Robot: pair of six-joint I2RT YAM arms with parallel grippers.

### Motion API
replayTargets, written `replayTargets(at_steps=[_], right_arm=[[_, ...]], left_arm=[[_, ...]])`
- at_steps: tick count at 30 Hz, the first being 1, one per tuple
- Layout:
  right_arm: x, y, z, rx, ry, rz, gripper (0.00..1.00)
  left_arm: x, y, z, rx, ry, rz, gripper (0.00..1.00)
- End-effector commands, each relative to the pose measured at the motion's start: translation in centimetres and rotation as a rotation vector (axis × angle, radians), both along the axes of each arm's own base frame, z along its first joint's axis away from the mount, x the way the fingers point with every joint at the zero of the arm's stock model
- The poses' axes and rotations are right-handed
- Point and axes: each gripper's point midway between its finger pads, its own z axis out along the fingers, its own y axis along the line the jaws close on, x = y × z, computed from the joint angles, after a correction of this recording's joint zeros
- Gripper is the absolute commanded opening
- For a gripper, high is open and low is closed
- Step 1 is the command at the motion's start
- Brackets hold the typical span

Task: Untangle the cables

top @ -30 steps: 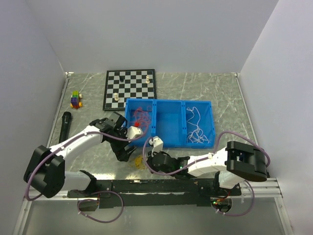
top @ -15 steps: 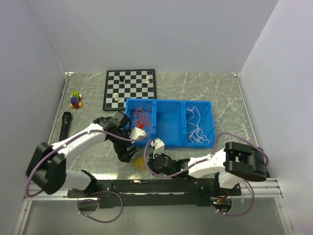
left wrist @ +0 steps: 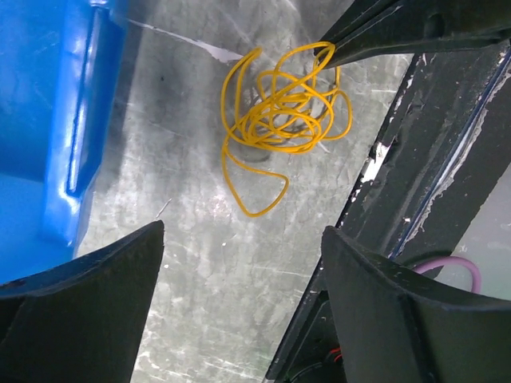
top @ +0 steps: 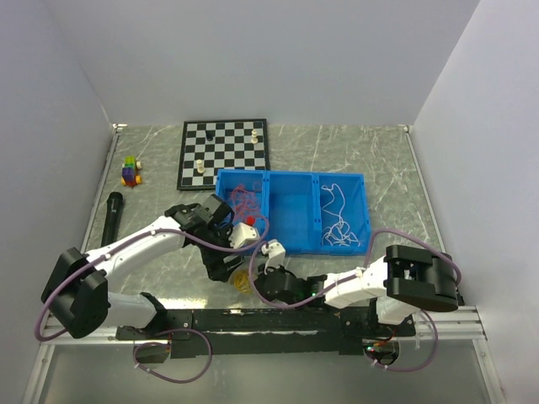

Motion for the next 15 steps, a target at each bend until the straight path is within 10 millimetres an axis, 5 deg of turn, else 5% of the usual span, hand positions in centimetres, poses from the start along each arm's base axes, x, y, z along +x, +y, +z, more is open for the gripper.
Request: replayTargets(at_steps=[1,8,15], right_arm=[[0.2,0.0,0.6,0.056,-0.014,-0.044,0.0],[0.2,-0.5,0.3,0.059,-0.016,-0.056,0.0],[0.1,-0.4,0.7,0.068,-0.024,-0.054,0.0]], left_arm=[[0.2,-0.6,-0.3,0.012,0.014,0.004,0.81],[0.2,-1.6,-0.9,0.011,0.011,-0.008,0.62],[0.3,-3.6,0.4,-0.042,0.035,-0.019,0.73]])
